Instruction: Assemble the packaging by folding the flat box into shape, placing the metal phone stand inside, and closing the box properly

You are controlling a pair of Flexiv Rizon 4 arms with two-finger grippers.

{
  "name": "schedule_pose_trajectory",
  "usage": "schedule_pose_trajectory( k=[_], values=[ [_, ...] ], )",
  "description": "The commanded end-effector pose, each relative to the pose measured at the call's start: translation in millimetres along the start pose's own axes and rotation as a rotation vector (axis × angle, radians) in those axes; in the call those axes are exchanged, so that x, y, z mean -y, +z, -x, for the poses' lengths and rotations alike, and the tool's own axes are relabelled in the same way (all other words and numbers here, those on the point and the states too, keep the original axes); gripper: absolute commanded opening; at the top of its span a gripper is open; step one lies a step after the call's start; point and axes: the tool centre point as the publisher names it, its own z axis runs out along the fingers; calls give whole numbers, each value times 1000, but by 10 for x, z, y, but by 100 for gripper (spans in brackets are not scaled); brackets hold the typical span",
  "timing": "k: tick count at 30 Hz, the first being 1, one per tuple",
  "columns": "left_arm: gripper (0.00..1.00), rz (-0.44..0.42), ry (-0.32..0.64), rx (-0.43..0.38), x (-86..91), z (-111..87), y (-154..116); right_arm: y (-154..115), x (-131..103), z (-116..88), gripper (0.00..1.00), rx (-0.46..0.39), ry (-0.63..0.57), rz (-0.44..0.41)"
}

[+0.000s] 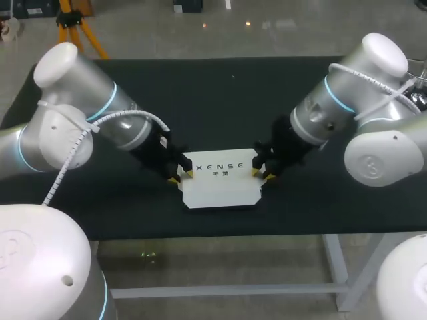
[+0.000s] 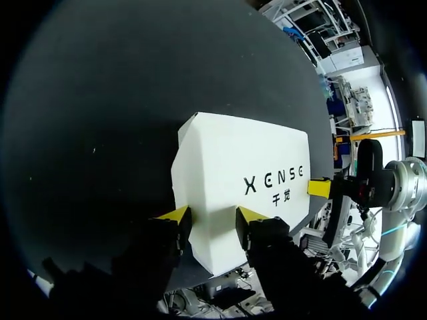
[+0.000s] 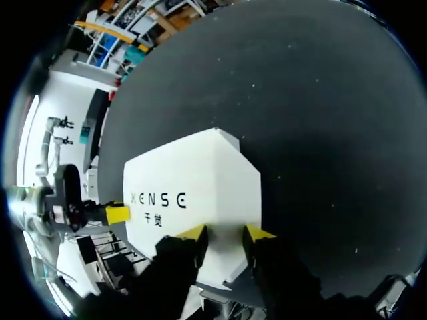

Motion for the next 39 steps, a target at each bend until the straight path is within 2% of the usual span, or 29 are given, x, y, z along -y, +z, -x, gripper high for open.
schedule_pose_trajectory(
  k=[1, 21, 32, 39],
  values=[
    [47, 13, -5, -20, 10, 11, 55, 122, -25, -5, 40, -22, 1, -14],
    [50, 57, -56, -115, -17, -9, 50, 159, -102, -117, 39, -113, 21, -39],
    [49, 71, -68, -123, -1, -18, 57, 157, -128, -165, 38, -162, 39, -36],
    [49, 81, -66, -130, 11, -17, 82, 195, -141, -172, 38, -226, 47, -57]
  ],
)
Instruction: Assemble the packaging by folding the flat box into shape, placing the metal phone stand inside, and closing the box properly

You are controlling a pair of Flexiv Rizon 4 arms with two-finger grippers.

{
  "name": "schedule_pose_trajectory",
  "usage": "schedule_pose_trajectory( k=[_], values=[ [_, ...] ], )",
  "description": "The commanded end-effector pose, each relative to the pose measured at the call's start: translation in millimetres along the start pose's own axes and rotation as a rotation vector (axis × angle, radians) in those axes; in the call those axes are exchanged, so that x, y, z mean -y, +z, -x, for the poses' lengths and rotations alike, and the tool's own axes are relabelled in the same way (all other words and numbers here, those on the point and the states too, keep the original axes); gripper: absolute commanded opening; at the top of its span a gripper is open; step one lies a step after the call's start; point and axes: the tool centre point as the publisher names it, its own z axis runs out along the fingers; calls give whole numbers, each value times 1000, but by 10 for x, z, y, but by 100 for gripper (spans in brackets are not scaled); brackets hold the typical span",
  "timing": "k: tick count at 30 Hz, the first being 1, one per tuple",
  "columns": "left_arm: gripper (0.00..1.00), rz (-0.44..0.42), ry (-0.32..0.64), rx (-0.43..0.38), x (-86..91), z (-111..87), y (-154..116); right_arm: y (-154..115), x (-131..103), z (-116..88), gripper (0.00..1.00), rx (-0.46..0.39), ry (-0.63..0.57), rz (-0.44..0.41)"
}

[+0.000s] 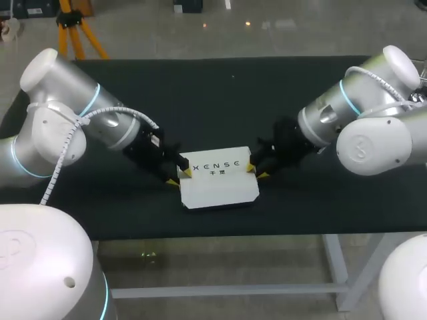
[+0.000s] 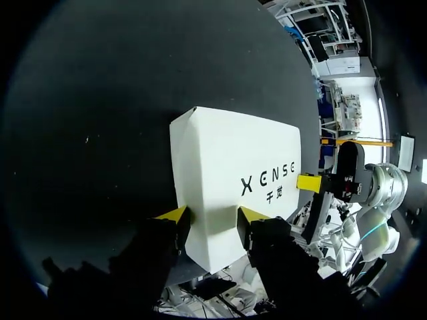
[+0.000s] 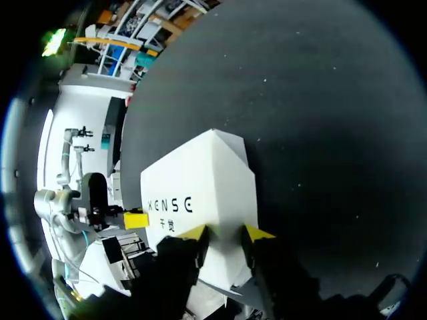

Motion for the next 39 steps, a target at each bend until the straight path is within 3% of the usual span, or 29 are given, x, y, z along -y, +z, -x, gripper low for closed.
schedule_pose_trajectory(
  k=[1, 7, 17, 25, 29, 33, 37, 38, 39],
  values=[
    [49, 10, 6, -10, 32, -28, 90, 107, -54, -14, 38, -43, -4, -28],
    [49, 18, 15, -14, 40, -31, 91, 109, -79, -36, 38, -77, -10, -51],
    [44, 8, 14, 27, 47, -20, 74, 115, -96, -35, 37, -47, -9, -74],
    [47, 7, 13, 29, 47, -20, 73, 115, -96, -35, 38, -47, -9, -74],
    [38, 7, 13, 29, 47, -20, 73, 115, -96, -35, 38, -47, -9, -74],
    [41, 7, 13, 29, 47, -20, 73, 115, -96, -35, 35, -47, -9, -74],
    [49, 7, 13, 29, 47, -20, 73, 115, -96, -35, 36, -47, -9, -74],
    [48, 7, 13, 29, 47, -20, 73, 115, -96, -35, 36, -47, -9, -74],
    [41, 7, 13, 29, 47, -20, 73, 115, -96, -35, 36, -47, -9, -74]
  ],
)
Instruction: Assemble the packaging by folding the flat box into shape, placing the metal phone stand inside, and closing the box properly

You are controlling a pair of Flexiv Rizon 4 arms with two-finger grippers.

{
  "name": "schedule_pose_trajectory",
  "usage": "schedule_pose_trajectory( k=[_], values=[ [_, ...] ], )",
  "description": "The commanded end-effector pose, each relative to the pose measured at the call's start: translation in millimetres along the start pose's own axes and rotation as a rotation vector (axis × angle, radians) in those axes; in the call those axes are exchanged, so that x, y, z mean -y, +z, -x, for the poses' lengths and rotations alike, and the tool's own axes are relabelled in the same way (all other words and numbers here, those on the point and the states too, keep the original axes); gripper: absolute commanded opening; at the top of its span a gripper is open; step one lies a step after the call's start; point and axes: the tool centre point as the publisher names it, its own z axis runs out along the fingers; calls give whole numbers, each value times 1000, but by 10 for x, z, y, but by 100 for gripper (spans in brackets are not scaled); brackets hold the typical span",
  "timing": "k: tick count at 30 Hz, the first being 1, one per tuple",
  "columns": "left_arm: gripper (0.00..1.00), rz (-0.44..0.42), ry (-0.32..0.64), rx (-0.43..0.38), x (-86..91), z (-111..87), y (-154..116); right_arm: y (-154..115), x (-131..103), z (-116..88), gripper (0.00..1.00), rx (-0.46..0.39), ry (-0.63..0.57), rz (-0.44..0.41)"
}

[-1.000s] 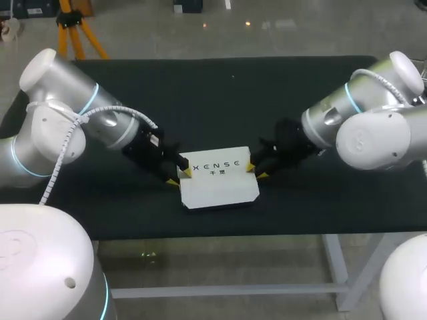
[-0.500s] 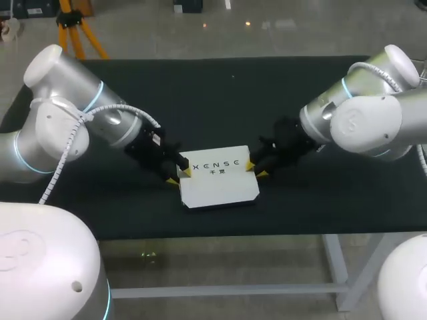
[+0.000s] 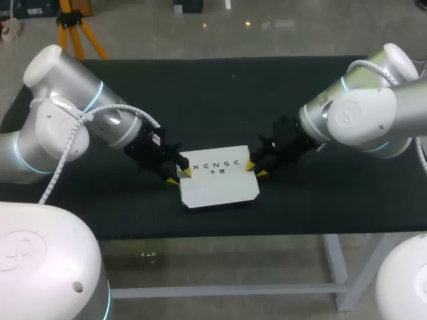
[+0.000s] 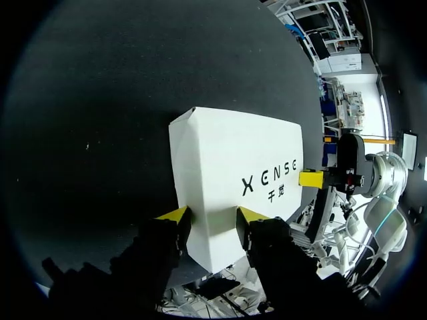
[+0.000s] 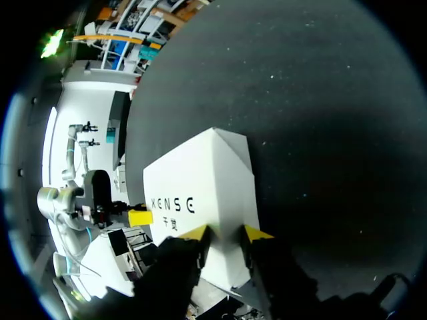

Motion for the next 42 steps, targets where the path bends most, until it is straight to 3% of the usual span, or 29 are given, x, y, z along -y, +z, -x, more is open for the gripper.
schedule_pose_trajectory(
  k=[1, 8, 11, 35, 42],
  values=[
    [38, 2, 0, 4, 10, -38, 70, 89, -39, -22, 36, -5, -1, -9],
    [42, 2, 0, 4, 10, -38, 70, 89, -39, -22, 36, -5, -1, -9],
    [42, 2, 0, 4, 10, -38, 70, 89, -39, -22, 42, -5, -1, -9],
    [45, 60, -5, -12, 38, -47, 80, 131, 27, -29, 45, -20, -16, -35],
    [45, 77, -12, -7, 40, -65, 29, 128, 54, -50, 42, -7, -24, -56]
  ],
)
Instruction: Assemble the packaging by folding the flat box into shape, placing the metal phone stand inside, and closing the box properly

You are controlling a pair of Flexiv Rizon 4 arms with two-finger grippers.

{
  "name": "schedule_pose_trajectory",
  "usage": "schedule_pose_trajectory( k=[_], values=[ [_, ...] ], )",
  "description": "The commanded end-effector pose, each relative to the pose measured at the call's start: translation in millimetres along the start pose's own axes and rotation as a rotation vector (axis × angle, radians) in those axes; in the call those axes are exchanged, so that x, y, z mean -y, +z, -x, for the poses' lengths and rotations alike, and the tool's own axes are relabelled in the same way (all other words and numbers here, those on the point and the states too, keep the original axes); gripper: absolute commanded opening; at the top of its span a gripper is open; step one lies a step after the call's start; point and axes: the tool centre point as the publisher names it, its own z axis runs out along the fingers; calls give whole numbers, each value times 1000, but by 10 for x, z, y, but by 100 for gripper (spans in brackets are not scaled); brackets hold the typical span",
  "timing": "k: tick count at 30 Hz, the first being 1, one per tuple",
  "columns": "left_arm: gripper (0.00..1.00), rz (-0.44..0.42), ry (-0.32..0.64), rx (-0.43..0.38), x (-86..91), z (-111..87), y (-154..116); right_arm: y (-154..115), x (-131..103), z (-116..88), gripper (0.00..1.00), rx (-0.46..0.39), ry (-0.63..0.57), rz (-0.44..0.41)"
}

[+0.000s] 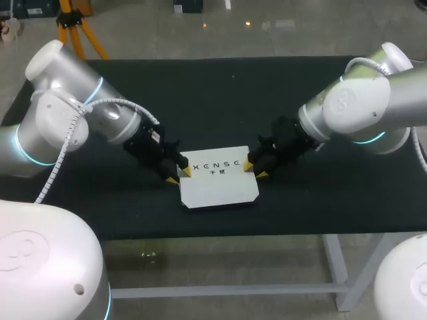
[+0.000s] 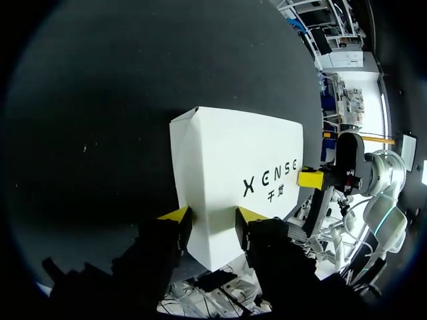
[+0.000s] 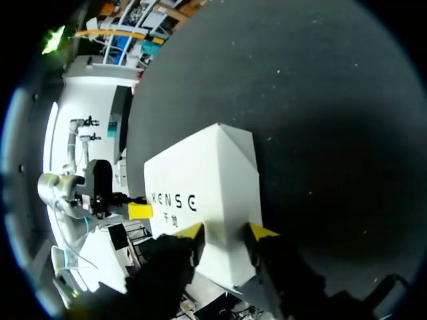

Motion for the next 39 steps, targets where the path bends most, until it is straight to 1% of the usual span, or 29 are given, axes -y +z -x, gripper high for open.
schedule_pose_trajectory(
  k=[1, 16, 22, 39],
  values=[
    [45, 15, 0, 6, 32, -57, 31, 102, 0, -32, 42, 1, -3, -20],
    [49, 31, -11, -2, 17, 7, -33, 18, 7, 54, 42, 10, 5, -52],
    [49, 35, -14, 2, 19, 16, -40, 0, 5, 59, 42, 18, 6, -50],
    [48, 99, -22, 31, -3, -108, -68, -7, 16, -30, 43, 21, 15, -81]
  ],
)
